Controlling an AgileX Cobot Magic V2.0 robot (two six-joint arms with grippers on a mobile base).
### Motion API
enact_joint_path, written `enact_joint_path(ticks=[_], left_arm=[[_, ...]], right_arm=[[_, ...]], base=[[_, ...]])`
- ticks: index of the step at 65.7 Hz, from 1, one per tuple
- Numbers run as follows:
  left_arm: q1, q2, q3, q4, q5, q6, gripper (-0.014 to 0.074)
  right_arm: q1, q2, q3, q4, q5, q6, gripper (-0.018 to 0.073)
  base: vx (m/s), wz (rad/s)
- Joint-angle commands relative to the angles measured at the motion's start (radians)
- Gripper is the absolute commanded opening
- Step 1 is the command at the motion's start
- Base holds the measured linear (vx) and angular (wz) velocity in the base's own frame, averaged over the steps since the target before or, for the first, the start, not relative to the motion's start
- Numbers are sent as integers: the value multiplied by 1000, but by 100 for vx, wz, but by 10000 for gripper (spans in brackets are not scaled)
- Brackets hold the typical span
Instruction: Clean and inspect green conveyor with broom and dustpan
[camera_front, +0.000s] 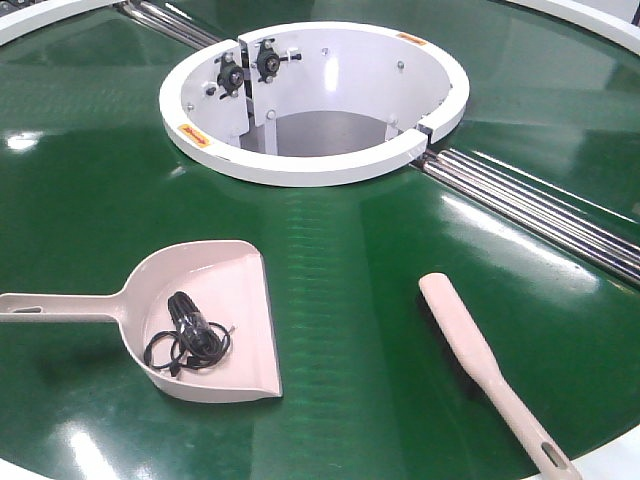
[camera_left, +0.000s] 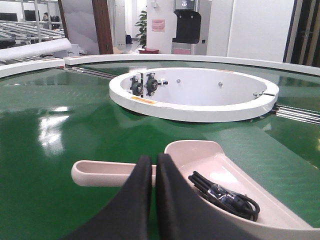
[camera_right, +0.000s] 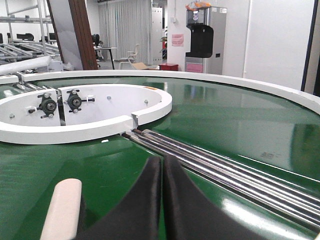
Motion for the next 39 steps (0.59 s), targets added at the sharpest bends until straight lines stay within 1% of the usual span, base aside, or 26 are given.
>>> enact_joint_path(ticks=[1, 39], left_arm=[[0, -14, 10, -1, -68, -2, -6], [0, -14, 10, -1, -68, -2, -6]], right_arm=[[-1, -16, 3, -15, -47, 5, -8], [-1, -17, 3, -15, -47, 10, -8]], base=[[0, 0], [0, 0]])
